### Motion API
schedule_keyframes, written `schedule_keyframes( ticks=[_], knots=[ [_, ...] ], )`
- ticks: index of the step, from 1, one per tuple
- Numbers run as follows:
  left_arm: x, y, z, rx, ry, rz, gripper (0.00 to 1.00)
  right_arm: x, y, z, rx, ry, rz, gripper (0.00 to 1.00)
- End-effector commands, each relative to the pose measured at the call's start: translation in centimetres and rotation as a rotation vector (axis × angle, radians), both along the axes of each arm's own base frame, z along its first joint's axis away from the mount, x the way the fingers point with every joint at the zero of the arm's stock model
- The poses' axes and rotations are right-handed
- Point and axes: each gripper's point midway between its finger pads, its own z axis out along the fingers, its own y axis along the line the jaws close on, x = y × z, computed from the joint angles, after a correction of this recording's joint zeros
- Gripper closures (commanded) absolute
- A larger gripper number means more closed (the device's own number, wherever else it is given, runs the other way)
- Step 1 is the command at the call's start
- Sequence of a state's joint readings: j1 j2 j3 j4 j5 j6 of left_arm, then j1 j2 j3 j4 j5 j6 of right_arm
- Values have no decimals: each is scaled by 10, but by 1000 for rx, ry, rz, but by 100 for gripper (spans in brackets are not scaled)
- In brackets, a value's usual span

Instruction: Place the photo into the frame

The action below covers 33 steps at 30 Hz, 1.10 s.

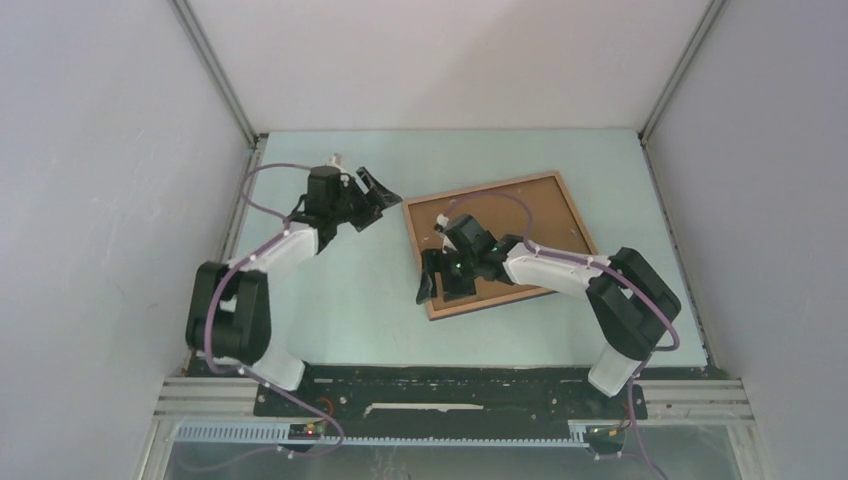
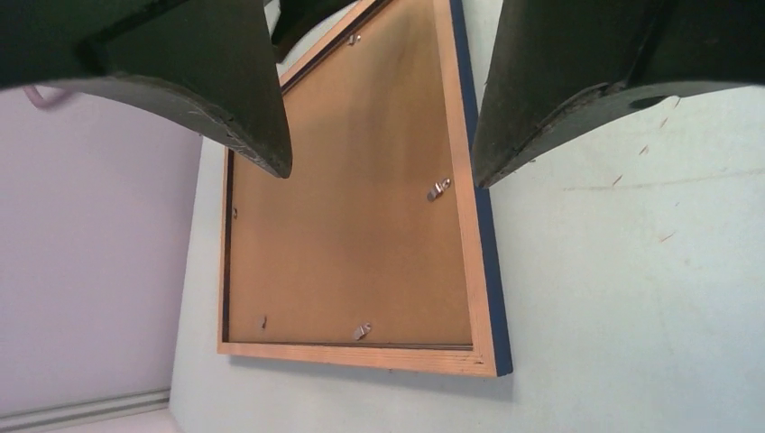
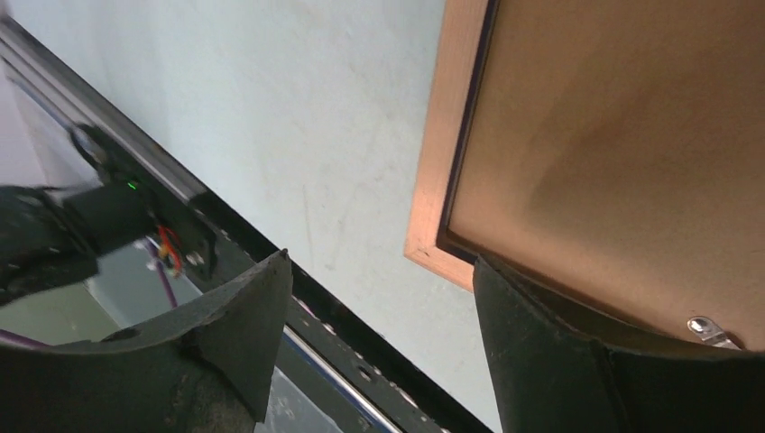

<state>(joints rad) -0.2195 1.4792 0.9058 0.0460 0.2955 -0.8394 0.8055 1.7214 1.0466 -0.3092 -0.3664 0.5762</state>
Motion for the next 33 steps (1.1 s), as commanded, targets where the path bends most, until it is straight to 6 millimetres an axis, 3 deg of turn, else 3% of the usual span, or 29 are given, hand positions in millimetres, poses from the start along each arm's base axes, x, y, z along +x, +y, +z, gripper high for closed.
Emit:
schedule_keyframes(
  ticks=[1, 6, 10, 15, 19, 22, 27, 33],
  knots=[
    [24, -16, -3, -83, 115, -20, 23, 60, 7, 57, 154, -159, -245, 20],
    [37, -19, -42, -44, 212, -35, 35, 133, -7, 66, 229, -256, -496, 41],
    [40, -10, -70, 30, 272, -35, 43, 170, -15, 65, 235, -315, -574, 53],
    [42, -6, -85, 55, 299, -16, 48, 206, -6, 54, 240, -317, -604, 63],
    [39, -12, -98, 31, 331, -33, 49, 213, 6, 30, 228, -301, -608, 72],
    [36, -22, -101, 14, 340, -65, 56, 211, 10, 19, 211, -298, -603, 74],
    [35, -25, -104, 18, 343, -75, 58, 207, 13, 4, 173, -304, -579, 83],
    [32, -30, -111, 17, 363, -85, 58, 206, 11, -4, 155, -288, -581, 88]
  ],
)
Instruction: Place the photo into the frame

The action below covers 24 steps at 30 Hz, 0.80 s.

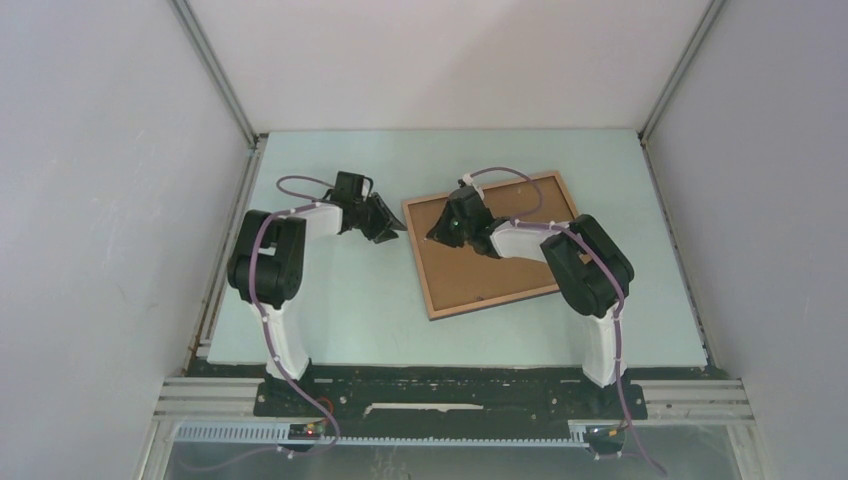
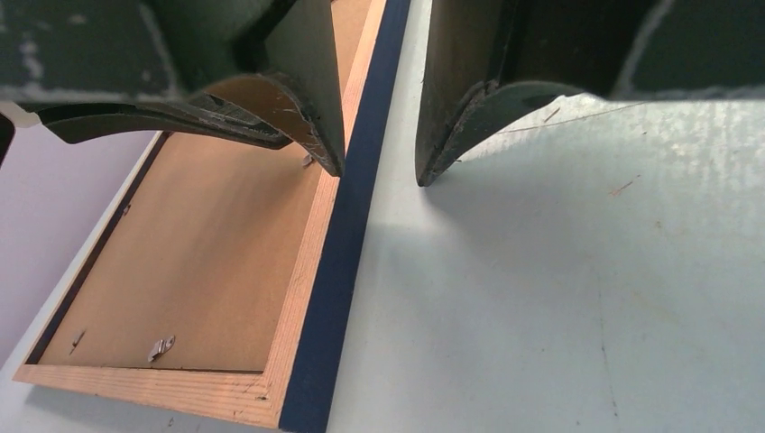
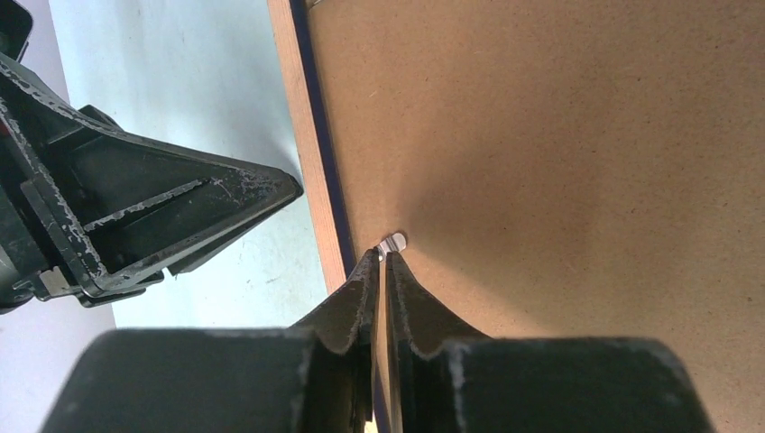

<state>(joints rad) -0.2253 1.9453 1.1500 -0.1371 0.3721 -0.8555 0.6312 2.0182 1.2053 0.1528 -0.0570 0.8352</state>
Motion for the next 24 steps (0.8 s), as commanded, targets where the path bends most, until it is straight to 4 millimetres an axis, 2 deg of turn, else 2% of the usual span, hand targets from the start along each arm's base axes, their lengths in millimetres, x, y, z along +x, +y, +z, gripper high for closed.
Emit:
schedule_keyframes(
  ticks=[1, 10, 24],
  knots=[
    [13, -13, 13, -25, -47, -33, 58, 13, 6, 11, 6, -50, -13, 90],
    [11, -19, 18, -32, -57, -48, 58, 8, 7, 3, 1, -20, -16, 95],
    [11, -19, 17, -35, -55, -50, 59, 10, 9, -11, 41, 44, -6, 94]
  ],
)
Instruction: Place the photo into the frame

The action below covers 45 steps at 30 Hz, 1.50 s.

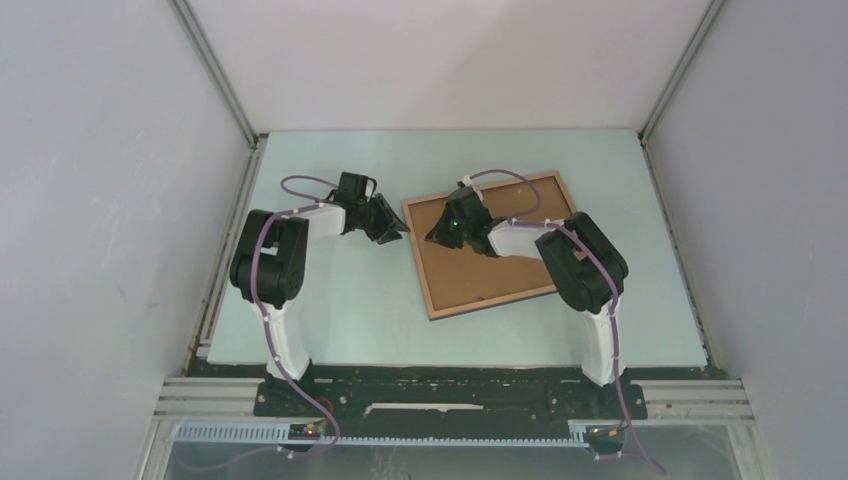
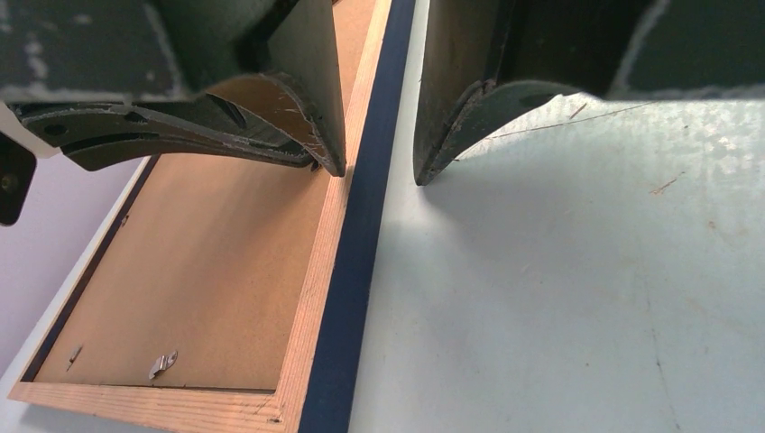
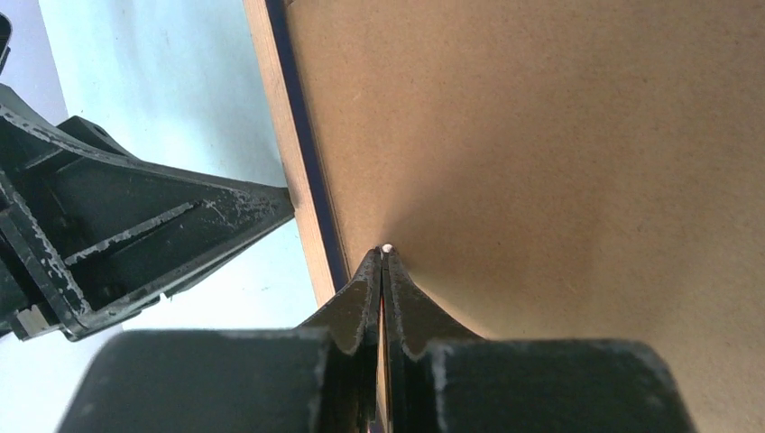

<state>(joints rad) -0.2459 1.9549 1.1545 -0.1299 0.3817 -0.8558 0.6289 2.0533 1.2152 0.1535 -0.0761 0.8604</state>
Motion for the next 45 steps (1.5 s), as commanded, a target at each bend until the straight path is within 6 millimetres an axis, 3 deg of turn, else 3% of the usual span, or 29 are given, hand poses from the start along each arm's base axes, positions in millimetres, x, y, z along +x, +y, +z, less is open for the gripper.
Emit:
schedule_keyframes(
  ticks=[1, 18, 30, 40, 45],
  knots=[
    [15, -9, 18, -28, -54, -24, 59, 12, 8, 0, 36, 9, 2, 94],
    [14, -9, 14, -22, -48, -28, 60, 11, 25, -10, 106, 76, 83, 94],
    [15, -7, 14, -7, -51, -33, 61, -3, 34, -19, 205, 174, 124, 94],
    [16, -4, 10, 4, -44, -31, 61, -22, 27, -14, 295, 200, 136, 94],
    [15, -4, 10, 8, -42, -32, 59, -14, 34, 11, 385, 113, 217, 94]
  ],
)
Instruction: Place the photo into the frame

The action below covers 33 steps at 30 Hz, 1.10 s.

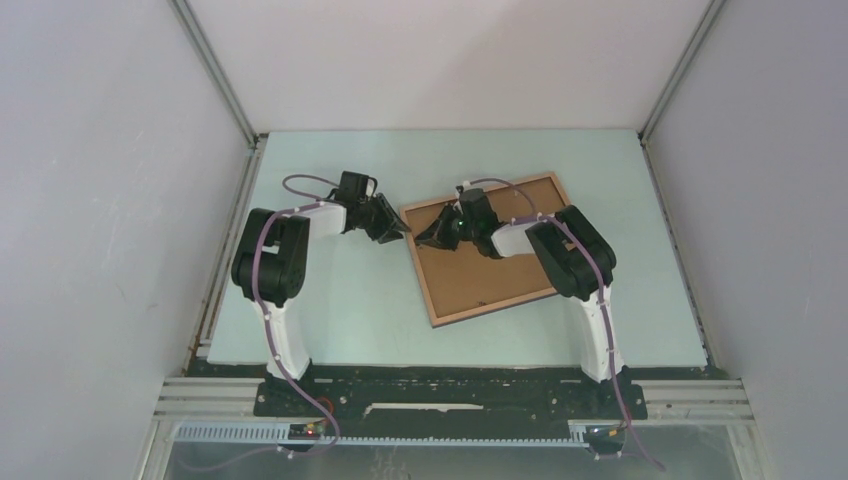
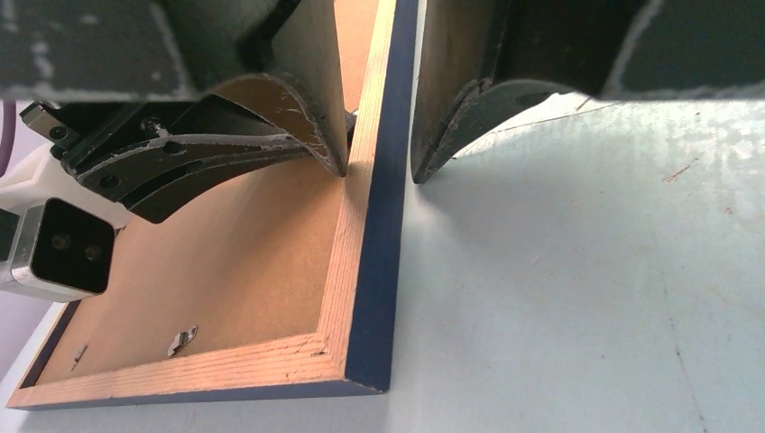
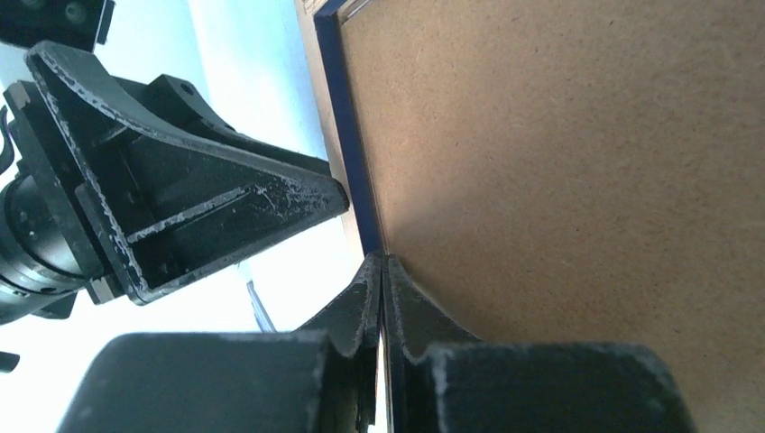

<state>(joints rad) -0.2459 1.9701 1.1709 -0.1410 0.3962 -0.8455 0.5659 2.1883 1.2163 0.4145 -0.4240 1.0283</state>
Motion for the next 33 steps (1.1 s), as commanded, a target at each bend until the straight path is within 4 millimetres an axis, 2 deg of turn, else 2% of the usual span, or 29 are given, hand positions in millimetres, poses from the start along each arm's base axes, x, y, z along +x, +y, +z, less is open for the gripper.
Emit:
schedule_keyframes(
  ticks=[1, 5, 7, 9, 11, 15, 19, 22, 28, 33],
  knots=[
    [14, -2, 13, 12, -50, -16, 57, -8, 5, 21, 83, -49, 94, 93],
    [14, -4, 13, 2, -52, -13, 53, 19, -14, 44, -15, -171, 96, 90],
    [14, -5, 11, -7, -49, -13, 54, 27, -22, 47, -95, -183, 101, 82],
    [15, -9, 12, -30, -56, -21, 56, 28, -26, 47, -124, -185, 108, 71],
    [18, -11, 15, -46, -74, -26, 58, 25, -25, 45, -114, -184, 116, 67],
    [22, -15, 21, -70, -109, -37, 62, 16, -18, 37, -85, -156, 152, 68],
    [25, -22, 21, -116, -125, -41, 67, 8, -16, 30, -67, -124, 154, 81],
    [29, -24, 18, -128, -126, -45, 71, 2, -15, 25, -83, -99, 159, 86],
    [33, -30, 17, -157, -122, -62, 72, -3, -20, 8, -114, -38, 147, 88],
    [33, -27, 14, -140, -127, -53, 72, 1, -24, 4, -102, -20, 132, 89]
  ],
)
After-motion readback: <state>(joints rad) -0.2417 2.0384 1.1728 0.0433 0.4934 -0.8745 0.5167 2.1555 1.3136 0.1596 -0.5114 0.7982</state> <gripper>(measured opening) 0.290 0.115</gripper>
